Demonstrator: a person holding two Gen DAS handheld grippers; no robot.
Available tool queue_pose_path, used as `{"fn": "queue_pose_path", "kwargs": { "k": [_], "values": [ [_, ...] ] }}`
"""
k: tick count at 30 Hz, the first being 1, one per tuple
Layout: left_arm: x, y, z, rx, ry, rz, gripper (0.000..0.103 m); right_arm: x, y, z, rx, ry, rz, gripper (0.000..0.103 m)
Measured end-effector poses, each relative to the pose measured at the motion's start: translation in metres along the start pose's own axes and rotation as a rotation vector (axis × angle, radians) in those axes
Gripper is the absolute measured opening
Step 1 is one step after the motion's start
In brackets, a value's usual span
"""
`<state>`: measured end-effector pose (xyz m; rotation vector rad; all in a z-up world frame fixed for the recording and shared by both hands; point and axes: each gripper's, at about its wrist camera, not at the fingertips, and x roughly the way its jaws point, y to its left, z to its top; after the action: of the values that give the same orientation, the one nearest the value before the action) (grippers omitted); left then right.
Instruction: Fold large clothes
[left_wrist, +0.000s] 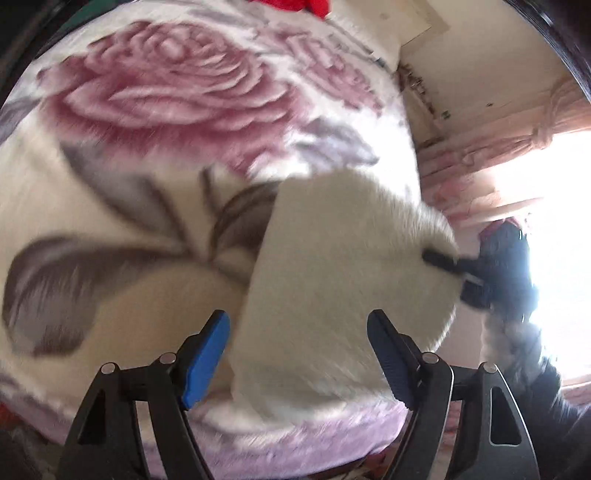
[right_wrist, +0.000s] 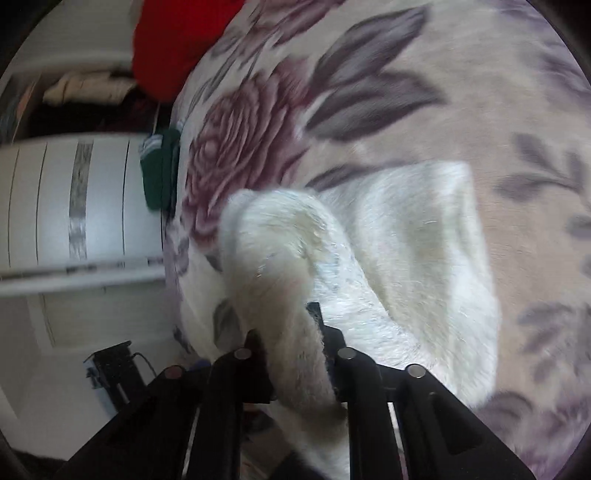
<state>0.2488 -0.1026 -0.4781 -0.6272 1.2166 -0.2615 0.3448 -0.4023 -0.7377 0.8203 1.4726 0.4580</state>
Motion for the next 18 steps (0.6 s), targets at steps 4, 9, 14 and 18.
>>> {"fn": "queue_pose_path", "kwargs": {
  "k": [4, 9, 14, 18],
  "values": [
    [0.038, -0.017, 0.027, 0.072, 0.033, -0.032, 0.075, -0.046, -0.03, 0.018, 0.025, -0.078, -0.077, 0.01],
    [0.119, -0.039, 0.038, 0.152, 0.168, 0.009, 0.078, -0.034, -0.075, 0.05, 0.047, -0.112, -0.219, 0.01],
    [0.139, -0.037, 0.027, 0.151, 0.224, 0.09, 0.082, -0.005, -0.093, 0.068, 0.057, -0.036, -0.288, 0.036],
    [0.132, -0.028, 0.02, 0.116, 0.223, 0.099, 0.081, -0.057, -0.074, 0.05, 0.102, -0.172, -0.378, 0.055]
  ]
}}
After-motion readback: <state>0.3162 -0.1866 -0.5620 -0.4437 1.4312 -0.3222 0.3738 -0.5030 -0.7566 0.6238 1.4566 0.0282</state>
